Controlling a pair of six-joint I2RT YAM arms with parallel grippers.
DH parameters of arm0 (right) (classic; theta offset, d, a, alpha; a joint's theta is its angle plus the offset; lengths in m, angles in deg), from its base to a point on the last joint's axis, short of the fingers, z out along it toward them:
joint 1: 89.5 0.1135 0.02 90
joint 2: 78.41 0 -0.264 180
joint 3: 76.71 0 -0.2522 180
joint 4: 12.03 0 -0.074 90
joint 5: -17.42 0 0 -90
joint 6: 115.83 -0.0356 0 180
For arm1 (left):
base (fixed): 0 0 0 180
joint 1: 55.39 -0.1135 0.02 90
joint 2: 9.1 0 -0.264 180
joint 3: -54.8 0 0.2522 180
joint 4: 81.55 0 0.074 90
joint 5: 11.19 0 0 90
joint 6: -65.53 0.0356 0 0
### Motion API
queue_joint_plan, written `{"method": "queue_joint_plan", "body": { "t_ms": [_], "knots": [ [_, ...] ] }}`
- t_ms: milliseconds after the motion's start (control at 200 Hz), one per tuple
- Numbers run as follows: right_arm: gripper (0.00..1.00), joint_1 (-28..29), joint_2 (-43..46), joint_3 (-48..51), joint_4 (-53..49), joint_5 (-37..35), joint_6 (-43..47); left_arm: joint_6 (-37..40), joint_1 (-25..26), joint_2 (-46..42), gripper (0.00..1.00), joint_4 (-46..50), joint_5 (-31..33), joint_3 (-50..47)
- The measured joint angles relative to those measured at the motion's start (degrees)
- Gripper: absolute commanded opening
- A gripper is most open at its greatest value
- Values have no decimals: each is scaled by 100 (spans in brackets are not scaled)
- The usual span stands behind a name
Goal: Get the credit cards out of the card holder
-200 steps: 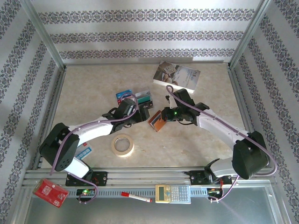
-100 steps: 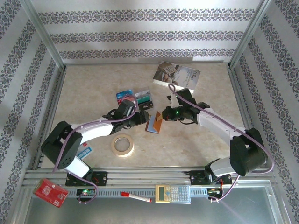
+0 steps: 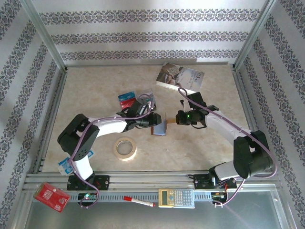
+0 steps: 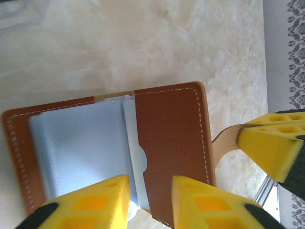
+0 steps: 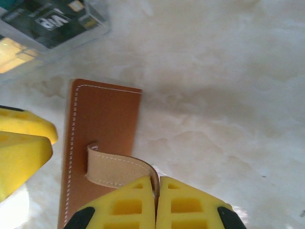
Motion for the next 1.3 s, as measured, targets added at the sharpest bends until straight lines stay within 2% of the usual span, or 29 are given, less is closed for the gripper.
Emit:
{"method": "queue_joint_plan", "body": {
  "t_ms": [190,525,600,699,859,1079,1299],
  "knots": [
    [4,-42,-92,0,-103,-396,157,114,186,575,18,168,-85,612],
    [6,-107,-289,0,-101,-662,177,326,273,1154,19,651,-50,1189],
    [9,-146,-284,0,-85,-684,162,356,275,1272,20,793,-4,1272],
    [18,-184,-192,11,-81,-691,98,413,308,1316,24,997,103,1375],
    [28,-190,461,81,-74,-713,-87,507,391,1366,31,1349,302,1596],
    [26,-188,1386,179,39,-481,-411,577,452,1405,36,1552,415,1738],
    [20,-52,1368,579,157,-160,-857,573,457,1458,33,1617,417,1805]
  ]
}}
